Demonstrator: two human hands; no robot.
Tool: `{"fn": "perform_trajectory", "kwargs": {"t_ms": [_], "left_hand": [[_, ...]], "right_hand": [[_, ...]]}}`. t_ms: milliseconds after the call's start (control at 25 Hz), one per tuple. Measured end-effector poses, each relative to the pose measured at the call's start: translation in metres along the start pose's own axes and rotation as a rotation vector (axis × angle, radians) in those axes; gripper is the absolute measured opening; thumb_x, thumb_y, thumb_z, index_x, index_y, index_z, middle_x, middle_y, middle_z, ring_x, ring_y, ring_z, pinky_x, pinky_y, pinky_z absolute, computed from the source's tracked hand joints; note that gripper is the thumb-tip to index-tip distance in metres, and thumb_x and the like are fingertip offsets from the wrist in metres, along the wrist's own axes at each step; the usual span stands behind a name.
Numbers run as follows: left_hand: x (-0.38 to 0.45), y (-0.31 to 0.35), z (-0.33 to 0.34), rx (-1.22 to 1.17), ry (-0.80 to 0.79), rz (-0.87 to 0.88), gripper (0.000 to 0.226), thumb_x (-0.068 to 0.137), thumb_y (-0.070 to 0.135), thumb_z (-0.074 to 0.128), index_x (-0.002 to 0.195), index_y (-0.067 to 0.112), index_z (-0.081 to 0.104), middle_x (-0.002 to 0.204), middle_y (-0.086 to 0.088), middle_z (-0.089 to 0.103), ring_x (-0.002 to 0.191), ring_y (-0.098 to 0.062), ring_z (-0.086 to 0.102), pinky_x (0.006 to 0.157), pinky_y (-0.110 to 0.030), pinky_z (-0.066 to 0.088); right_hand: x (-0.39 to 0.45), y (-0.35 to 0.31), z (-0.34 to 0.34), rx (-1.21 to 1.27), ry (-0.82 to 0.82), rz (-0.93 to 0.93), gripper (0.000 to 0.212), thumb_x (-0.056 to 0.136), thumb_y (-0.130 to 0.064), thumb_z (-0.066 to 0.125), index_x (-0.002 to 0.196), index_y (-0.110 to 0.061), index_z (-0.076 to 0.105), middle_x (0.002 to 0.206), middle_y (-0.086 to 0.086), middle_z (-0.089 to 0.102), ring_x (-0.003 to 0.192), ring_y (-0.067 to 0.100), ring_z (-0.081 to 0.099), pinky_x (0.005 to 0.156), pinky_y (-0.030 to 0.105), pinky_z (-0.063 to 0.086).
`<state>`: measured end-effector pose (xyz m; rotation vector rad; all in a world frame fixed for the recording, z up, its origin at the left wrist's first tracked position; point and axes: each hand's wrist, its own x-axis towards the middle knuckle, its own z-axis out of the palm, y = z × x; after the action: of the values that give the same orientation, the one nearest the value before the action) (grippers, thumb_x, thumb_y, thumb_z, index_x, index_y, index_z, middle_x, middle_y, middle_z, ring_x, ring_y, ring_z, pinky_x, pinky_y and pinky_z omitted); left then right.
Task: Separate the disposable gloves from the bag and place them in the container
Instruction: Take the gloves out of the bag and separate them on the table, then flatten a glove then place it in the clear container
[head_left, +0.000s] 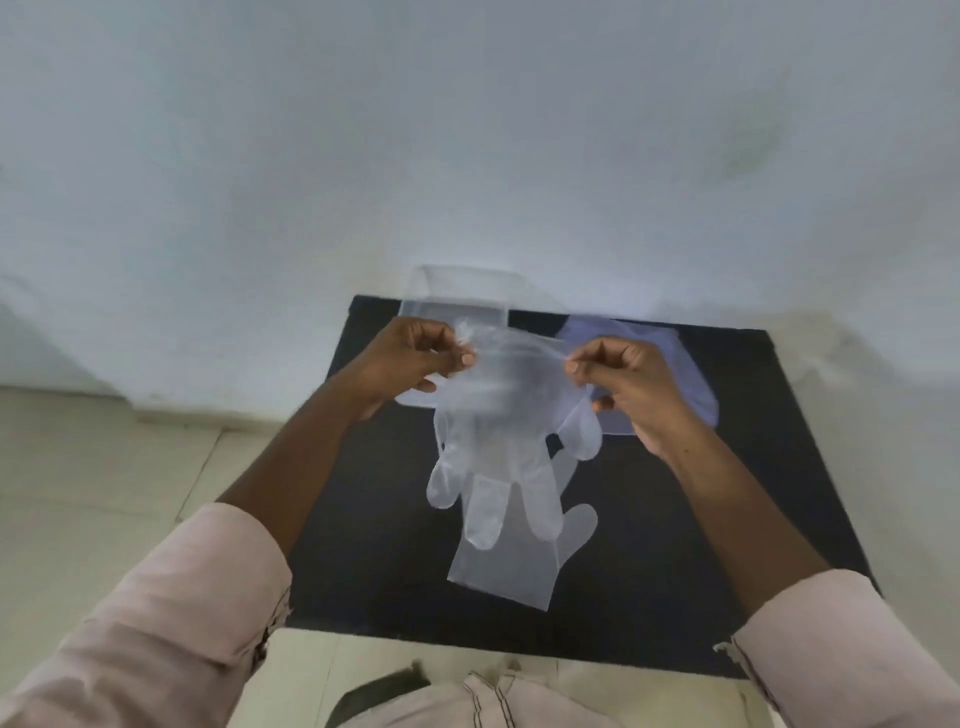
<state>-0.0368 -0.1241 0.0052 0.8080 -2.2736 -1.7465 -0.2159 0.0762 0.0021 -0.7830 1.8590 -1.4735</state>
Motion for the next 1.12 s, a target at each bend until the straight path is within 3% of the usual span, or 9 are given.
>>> {"fn": "perform_trajectory", "kwargs": {"t_ms": [160,280,440,560,680,840,1000,1120], "left_hand": [[-0.021,-0.031,-0.021,-0.119,0.164,-0.153,0.012,0.082,0.021,0.076,0.085,0.01,0.07,0.091,-0.01,0.071,0.082,-0.019,0.066,0.068,-0.034,0.06],[-0.039,-0.051,-0.046,-0.237,0.268,-0.203,0.016,0.084,0.013,0.073,0.094,0.001,0.069,0.096,-0.02,0.068,0.088,-0.028,0.065,0.065,-0.028,0.059],[-0.055,-0.054,-0.088,-0.284,0.403,-0.054,0.008,0.082,0.004,0.071,0.076,0.006,0.067,0.091,-0.024,0.067,0.085,-0.032,0.064,0.075,-0.037,0.057],[-0.077,-0.063,-0.111,-0.265,0.441,0.137,0.007,0.082,0.009,0.073,0.078,0.004,0.069,0.086,-0.03,0.067,0.079,-0.033,0.064,0.076,-0.043,0.056],[-0.108,-0.103,-0.108,-0.138,0.433,0.183,0.011,0.082,0.008,0.074,0.091,0.001,0.073,0.092,-0.015,0.073,0.087,-0.029,0.069,0.081,-0.041,0.057],[-0.14,-0.19,-0.087,0.184,0.372,0.158,0.016,0.078,0.034,0.073,0.089,0.022,0.076,0.118,0.0,0.069,0.109,-0.017,0.063,0.091,-0.041,0.054],[-0.135,-0.251,-0.07,0.427,0.299,0.091,0.016,0.075,0.017,0.076,0.091,0.021,0.078,0.127,-0.008,0.063,0.117,-0.032,0.055,0.092,-0.046,0.05],[-0.14,-0.281,-0.065,0.566,0.237,0.044,0.019,0.079,0.026,0.068,0.091,0.016,0.079,0.128,-0.015,0.063,0.117,-0.036,0.055,0.092,-0.044,0.051]], "right_hand": [[0.019,0.009,0.051,-0.042,-0.014,-0.045,0.014,0.084,-0.006,0.067,0.078,-0.018,0.069,0.081,0.006,0.07,0.07,0.012,0.062,0.053,0.024,0.051],[0.026,0.009,0.103,0.007,-0.014,-0.035,0.017,0.085,-0.006,0.066,0.075,-0.019,0.067,0.079,0.003,0.07,0.074,0.013,0.066,0.059,0.028,0.054],[0.024,-0.011,0.157,-0.032,0.099,-0.199,0.014,0.086,-0.01,0.064,0.077,-0.021,0.067,0.081,0.004,0.071,0.079,0.019,0.068,0.071,0.034,0.057],[-0.009,-0.019,0.187,-0.159,0.231,-0.44,0.004,0.09,-0.013,0.064,0.087,-0.012,0.066,0.081,0.003,0.069,0.077,0.01,0.066,0.071,0.022,0.053],[-0.054,0.004,0.208,-0.28,0.257,-0.568,0.009,0.09,-0.012,0.063,0.09,-0.004,0.066,0.088,0.004,0.07,0.083,0.005,0.064,0.072,0.017,0.051],[-0.094,0.087,0.241,-0.436,0.143,-0.503,0.007,0.083,-0.004,0.067,0.09,-0.005,0.069,0.095,0.006,0.073,0.099,-0.002,0.061,0.084,0.016,0.051],[-0.098,0.166,0.264,-0.527,0.093,-0.398,0.019,0.088,-0.02,0.062,0.096,-0.005,0.071,0.103,0.008,0.073,0.102,0.014,0.065,0.086,0.035,0.057],[-0.107,0.195,0.278,-0.566,0.067,-0.358,0.021,0.087,-0.023,0.062,0.104,-0.011,0.066,0.107,0.009,0.073,0.105,0.019,0.064,0.089,0.042,0.056]]}}
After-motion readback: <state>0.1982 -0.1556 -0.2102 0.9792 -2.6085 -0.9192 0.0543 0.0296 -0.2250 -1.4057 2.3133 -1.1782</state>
